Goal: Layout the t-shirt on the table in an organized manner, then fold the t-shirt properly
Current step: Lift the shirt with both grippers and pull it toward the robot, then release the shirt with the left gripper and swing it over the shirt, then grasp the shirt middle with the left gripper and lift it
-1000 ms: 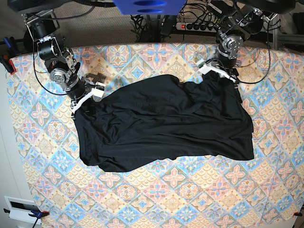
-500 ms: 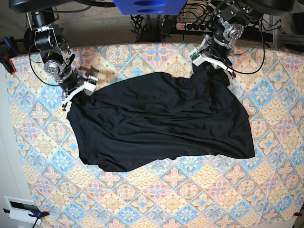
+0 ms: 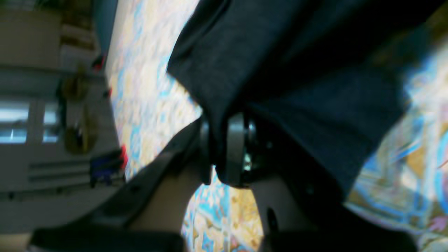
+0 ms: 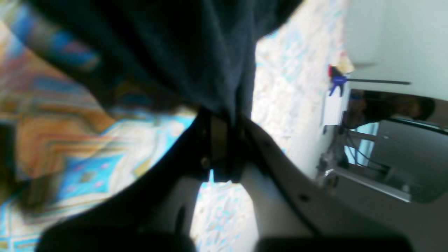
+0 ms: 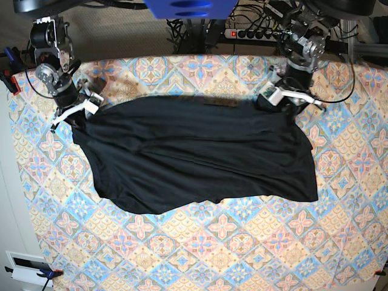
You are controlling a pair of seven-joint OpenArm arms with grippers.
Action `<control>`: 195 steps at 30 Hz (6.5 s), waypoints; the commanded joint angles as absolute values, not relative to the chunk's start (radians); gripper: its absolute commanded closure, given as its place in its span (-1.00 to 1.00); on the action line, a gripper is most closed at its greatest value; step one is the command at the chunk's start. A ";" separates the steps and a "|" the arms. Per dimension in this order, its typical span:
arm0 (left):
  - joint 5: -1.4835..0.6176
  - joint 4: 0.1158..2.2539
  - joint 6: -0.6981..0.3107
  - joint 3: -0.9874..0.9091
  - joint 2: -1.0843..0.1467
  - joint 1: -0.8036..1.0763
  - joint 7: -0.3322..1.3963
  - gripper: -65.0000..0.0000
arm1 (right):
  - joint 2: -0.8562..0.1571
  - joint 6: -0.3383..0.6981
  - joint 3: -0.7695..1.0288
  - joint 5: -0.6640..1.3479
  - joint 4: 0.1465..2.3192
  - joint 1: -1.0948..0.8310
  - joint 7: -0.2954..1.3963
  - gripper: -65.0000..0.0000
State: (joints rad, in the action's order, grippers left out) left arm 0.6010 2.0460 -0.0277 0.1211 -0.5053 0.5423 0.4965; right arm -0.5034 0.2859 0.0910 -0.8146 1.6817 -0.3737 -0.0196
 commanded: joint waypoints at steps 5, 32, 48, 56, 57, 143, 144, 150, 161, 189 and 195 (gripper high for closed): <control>0.584 2.063 -0.012 -0.007 -0.503 0.532 0.406 1.00 | -0.522 0.255 0.162 -0.808 1.761 -0.358 -0.035 1.00; 0.317 2.066 -0.015 -0.272 -0.446 0.030 0.510 1.00 | -0.522 0.255 0.214 -0.808 1.934 0.031 0.012 1.00; 0.325 2.055 -0.170 -0.154 -0.487 -0.638 0.797 1.00 | -0.524 0.257 -0.002 -0.808 1.879 0.570 0.177 1.00; 0.444 2.034 -0.170 -0.008 -0.484 -0.776 0.796 1.00 | -0.524 0.257 -0.093 -0.808 1.730 0.750 0.173 1.00; 0.444 2.034 -0.170 -0.005 -0.483 -0.779 0.796 1.00 | -0.524 0.257 -0.105 -0.808 1.712 0.773 0.173 1.00; 0.404 1.870 -0.189 0.733 -0.076 -0.203 0.878 1.00 | -0.429 0.255 0.748 -0.526 2.003 -0.360 -0.041 1.00; 0.423 1.833 -0.189 0.760 -0.054 -0.222 0.878 1.00 | -0.429 0.255 0.748 -0.526 2.003 -0.360 -0.041 1.00; 0.424 1.713 -0.189 0.789 0.021 -0.260 0.878 1.00 | -0.429 0.255 0.748 -0.526 2.002 -0.360 -0.039 1.00; 0.424 1.702 -0.331 0.854 -0.076 -0.162 0.923 0.03 | -0.421 0.255 0.748 -0.526 1.994 -0.364 -0.039 1.00; 0.426 1.963 -0.545 1.009 -0.111 -0.090 1.092 -0.17 | -0.358 0.255 0.694 -0.527 1.992 -0.364 -0.039 1.00; 0.426 1.833 -0.542 1.070 -0.047 -0.082 1.073 -0.17 | -0.344 0.255 0.696 -0.527 1.994 -0.360 -0.039 1.00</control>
